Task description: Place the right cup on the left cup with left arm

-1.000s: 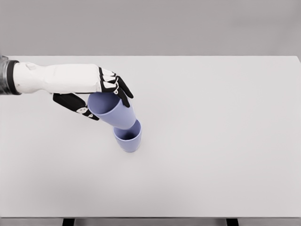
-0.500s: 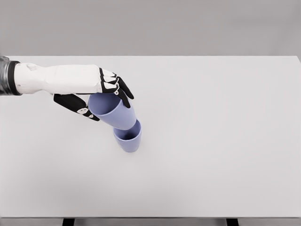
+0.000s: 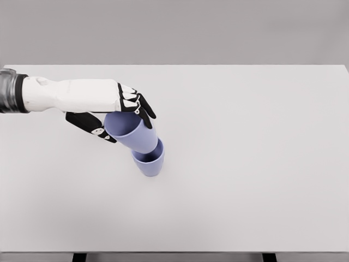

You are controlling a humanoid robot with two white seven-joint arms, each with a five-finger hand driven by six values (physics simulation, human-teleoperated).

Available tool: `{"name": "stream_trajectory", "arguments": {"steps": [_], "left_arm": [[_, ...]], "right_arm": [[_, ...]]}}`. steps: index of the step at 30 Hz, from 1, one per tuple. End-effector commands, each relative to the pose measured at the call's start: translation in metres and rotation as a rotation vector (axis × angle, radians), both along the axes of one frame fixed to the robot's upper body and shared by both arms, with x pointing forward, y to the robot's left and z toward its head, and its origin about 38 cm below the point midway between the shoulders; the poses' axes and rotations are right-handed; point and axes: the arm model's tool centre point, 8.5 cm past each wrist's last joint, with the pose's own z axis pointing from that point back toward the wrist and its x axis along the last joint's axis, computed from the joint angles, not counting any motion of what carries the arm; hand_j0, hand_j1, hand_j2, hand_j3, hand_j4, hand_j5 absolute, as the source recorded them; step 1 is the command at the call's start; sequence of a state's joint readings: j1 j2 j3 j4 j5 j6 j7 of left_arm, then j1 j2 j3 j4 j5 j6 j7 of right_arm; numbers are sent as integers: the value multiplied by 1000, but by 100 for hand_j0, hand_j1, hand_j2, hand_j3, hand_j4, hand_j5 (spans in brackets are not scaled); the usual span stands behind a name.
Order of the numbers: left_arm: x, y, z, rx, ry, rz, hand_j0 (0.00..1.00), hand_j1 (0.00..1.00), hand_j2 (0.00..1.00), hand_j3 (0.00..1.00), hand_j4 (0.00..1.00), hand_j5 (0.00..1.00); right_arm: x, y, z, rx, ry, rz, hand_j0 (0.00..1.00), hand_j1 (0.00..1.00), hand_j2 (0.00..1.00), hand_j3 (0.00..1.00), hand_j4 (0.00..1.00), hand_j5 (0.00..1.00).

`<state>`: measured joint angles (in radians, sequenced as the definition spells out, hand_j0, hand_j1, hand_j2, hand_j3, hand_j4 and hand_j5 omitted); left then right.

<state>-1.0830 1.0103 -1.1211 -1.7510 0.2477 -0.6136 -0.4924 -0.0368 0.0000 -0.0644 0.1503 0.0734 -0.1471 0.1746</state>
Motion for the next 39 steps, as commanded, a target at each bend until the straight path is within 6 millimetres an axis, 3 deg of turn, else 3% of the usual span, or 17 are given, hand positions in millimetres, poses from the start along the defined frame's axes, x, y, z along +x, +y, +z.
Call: {"name": "stream_trajectory", "arguments": {"steps": [1,17,35,39], "left_arm": [[0,0,1,-3,2,1,60,60,60,60,60,60],[8,2,-1,-7,7,22,60,60,60,60,60,60],[8,-1,-18,0,29,20,60,60,60,60,60,60],[8,-1,-18,-1,29,23,65,65,65,65,65,65]], "right_arm": [[0,0,0,0,0,0,100,100,100,100,100,100],[0,0,0,0,0,0,100,100,100,100,100,100],[0,0,0,0,0,0,100,100,100,100,100,100],[0,0,0,0,0,0,100,100,100,100,100,100]]}}
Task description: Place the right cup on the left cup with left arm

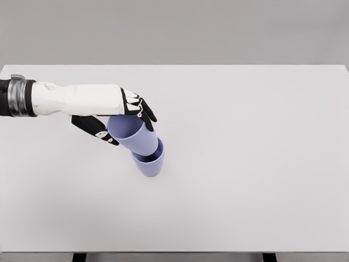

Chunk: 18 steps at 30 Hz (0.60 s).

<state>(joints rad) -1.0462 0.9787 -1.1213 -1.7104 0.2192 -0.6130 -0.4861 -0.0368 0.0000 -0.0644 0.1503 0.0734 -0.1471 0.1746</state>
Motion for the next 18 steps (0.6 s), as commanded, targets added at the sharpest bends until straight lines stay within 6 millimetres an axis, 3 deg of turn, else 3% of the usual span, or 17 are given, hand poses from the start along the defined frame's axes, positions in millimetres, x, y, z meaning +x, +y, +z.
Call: {"name": "stream_trajectory", "arguments": {"steps": [1,18], "left_arm": [[0,1,0,4,-6,4,68,68,68,68,68,68],[1,-6,-6,-3,2,-7,67,67,67,67,67,67]], "right_arm": [[0,0,0,0,0,0,100,100,100,100,100,100],[0,0,0,0,0,0,100,100,100,100,100,100]]}}
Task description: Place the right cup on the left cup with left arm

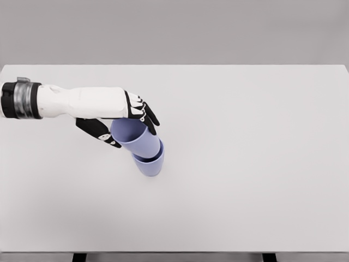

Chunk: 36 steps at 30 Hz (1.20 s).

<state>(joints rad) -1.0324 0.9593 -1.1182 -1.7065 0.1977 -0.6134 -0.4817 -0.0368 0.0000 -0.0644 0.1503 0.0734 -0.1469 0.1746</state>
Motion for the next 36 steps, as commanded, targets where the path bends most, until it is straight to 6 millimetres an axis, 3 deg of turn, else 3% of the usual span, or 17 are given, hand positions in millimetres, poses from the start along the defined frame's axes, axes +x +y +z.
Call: {"name": "stream_trajectory", "arguments": {"steps": [1,4,6,16,21,32,34,36], "left_arm": [[3,1,0,0,2,10,69,69,69,69,69,69],[3,2,-1,5,-3,12,81,81,81,81,81,81],[3,2,-1,5,-3,12,83,83,83,83,83,83],[2,2,-2,1,1,12,83,83,83,83,83,83],[2,3,-2,-3,-1,15,92,92,92,92,92,92],[2,3,-3,-1,0,15,95,95,95,95,95,95],[1,6,3,-6,-6,19,100,100,100,100,100,100],[-2,24,33,-30,-70,57,100,100,100,100,100,100]], "right_arm": [[0,0,0,0,0,0,100,100,100,100,100,100],[0,0,0,0,0,0,100,100,100,100,100,100],[0,0,0,0,0,0,100,100,100,100,100,100],[0,0,0,0,0,0,100,100,100,100,100,100],[0,0,0,0,0,0,100,100,100,100,100,100],[0,0,0,0,0,0,100,100,100,100,100,100],[0,0,0,0,0,0,100,100,100,100,100,100],[0,0,0,0,0,0,100,100,100,100,100,100]]}}
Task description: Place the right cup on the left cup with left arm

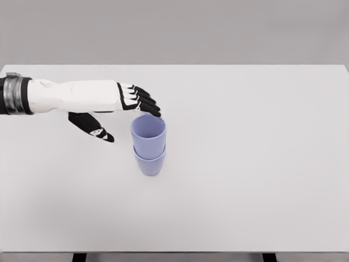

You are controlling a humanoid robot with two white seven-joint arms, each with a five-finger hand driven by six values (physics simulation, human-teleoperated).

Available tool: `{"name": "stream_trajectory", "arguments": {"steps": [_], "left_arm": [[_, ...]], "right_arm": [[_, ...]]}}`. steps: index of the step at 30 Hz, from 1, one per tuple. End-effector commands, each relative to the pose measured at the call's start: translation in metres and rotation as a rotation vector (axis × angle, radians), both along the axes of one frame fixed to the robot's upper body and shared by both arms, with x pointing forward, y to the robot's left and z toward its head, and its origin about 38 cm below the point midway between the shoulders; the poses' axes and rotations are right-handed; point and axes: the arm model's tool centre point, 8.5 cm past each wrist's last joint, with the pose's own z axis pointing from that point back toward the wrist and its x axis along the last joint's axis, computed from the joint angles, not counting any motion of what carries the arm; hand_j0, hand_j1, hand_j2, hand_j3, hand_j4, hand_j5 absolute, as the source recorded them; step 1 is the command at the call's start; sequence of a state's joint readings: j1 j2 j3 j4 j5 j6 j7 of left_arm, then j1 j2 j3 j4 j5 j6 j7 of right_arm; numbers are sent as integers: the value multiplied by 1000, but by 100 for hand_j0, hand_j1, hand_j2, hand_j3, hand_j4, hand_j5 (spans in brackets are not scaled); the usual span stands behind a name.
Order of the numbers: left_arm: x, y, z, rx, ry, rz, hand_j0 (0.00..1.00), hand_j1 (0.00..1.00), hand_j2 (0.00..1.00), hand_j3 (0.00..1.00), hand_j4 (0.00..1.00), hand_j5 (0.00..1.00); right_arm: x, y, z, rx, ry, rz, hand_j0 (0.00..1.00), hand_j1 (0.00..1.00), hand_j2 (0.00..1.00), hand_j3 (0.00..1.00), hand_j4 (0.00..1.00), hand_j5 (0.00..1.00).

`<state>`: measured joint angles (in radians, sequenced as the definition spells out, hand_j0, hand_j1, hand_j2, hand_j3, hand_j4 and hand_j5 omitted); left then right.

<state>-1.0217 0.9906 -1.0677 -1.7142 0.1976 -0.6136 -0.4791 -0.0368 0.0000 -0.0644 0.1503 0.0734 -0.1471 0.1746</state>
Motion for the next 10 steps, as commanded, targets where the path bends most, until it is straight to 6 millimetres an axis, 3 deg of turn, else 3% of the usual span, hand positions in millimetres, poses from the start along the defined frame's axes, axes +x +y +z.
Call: {"name": "stream_trajectory", "arguments": {"steps": [1,3,8,10], "left_arm": [[-4,13,24,-34,-33,25,100,100,100,100,100,100],[-4,16,27,-47,-23,31,100,100,100,100,100,100],[-10,57,19,5,9,133,100,100,100,100,100,100],[-11,61,19,10,11,142,100,100,100,100,100,100]], "right_arm": [[0,0,0,0,0,0,100,100,100,100,100,100],[0,0,0,0,0,0,100,100,100,100,100,100],[0,0,0,0,1,0,100,100,100,100,100,100],[0,0,0,0,0,0,100,100,100,100,100,100]]}}
